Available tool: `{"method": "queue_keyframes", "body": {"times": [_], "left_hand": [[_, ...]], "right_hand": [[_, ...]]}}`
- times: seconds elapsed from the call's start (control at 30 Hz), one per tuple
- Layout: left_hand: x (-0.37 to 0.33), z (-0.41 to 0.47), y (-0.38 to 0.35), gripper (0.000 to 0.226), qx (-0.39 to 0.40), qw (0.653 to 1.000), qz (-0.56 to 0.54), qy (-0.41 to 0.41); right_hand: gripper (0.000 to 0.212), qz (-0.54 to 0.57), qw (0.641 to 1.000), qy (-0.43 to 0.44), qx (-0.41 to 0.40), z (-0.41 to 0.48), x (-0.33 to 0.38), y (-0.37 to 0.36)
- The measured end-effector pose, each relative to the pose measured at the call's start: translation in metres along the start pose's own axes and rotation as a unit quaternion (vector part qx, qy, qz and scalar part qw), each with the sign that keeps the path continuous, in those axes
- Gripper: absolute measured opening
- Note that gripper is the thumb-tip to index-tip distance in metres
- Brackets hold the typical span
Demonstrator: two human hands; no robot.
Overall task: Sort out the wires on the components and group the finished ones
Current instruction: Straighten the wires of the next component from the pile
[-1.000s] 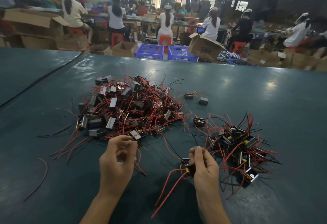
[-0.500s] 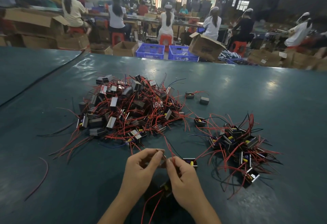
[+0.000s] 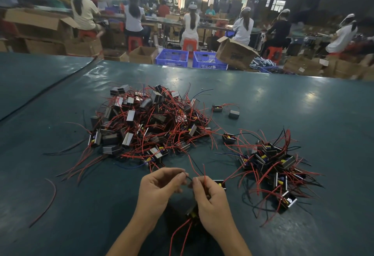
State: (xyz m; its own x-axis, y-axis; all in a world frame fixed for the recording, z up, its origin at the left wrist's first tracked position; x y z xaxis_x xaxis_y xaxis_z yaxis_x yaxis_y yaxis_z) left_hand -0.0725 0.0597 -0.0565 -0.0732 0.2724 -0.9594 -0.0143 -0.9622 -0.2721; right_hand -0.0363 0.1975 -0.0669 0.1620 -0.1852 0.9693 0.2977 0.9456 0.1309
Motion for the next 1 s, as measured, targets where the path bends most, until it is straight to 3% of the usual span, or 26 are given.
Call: {"method": "queue_keyframes", "body": {"times": [0.13, 0.3, 0.4, 0.5, 0.6, 0.67, 0.77, 0.9, 1.0], "left_hand": [[0.001, 0.004, 0.005, 0.016, 0.016, 1.000, -0.002, 0.018], [0.007, 0.006, 0.005, 0.046, 0.107, 0.990, -0.054, 0.079], [0.009, 0.005, 0.008, 0.035, 0.042, 0.995, -0.014, 0.094], [-0.007, 0.005, 0.020, 0.021, -0.077, 0.982, 0.160, -0.065], [-0.032, -0.005, 0.017, 0.017, -0.110, 0.886, 0.332, -0.305], [-0.037, -0.011, 0.009, 0.021, -0.075, 0.857, 0.362, -0.359], [-0.033, -0.012, -0.002, 0.023, -0.009, 0.885, 0.343, -0.315], [-0.029, -0.010, -0.001, 0.008, -0.009, 0.943, 0.239, -0.229], [-0.023, -0.009, -0.003, 0.005, -0.015, 0.967, 0.198, -0.161]], "right_hand": [[0.026, 0.004, 0.999, -0.011, 0.035, 0.000, 0.001, -0.005], [0.029, 0.007, 0.997, -0.026, 0.065, -0.001, 0.003, -0.009], [0.039, 0.007, 0.999, -0.021, 0.037, -0.001, 0.001, -0.005], [0.038, -0.065, 0.998, 0.008, 0.008, -0.002, 0.001, -0.001], [0.042, -0.217, 0.974, 0.066, -0.014, -0.004, 0.003, 0.001], [0.046, -0.300, 0.945, 0.127, -0.017, -0.006, 0.008, -0.001], [0.038, -0.352, 0.918, 0.181, 0.000, -0.008, 0.013, -0.007], [0.035, -0.360, 0.914, 0.186, 0.004, -0.009, 0.015, -0.007], [0.034, -0.370, 0.906, 0.204, -0.030, -0.009, 0.022, -0.006]]}}
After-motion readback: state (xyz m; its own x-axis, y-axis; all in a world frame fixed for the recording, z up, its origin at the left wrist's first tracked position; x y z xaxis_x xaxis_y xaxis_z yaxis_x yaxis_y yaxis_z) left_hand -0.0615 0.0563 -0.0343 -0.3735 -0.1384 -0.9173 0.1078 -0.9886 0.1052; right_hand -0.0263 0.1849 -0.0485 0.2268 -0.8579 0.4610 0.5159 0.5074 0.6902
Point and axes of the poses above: each hand's wrist, its own z-axis towards the middle knuckle, its own y-axis out of the back of the hand, x = y × z, the point moved 6 cm from there along z, towards the middle knuckle, and after that the axes turned 7 degrees about -x, right-handed, at the moved point
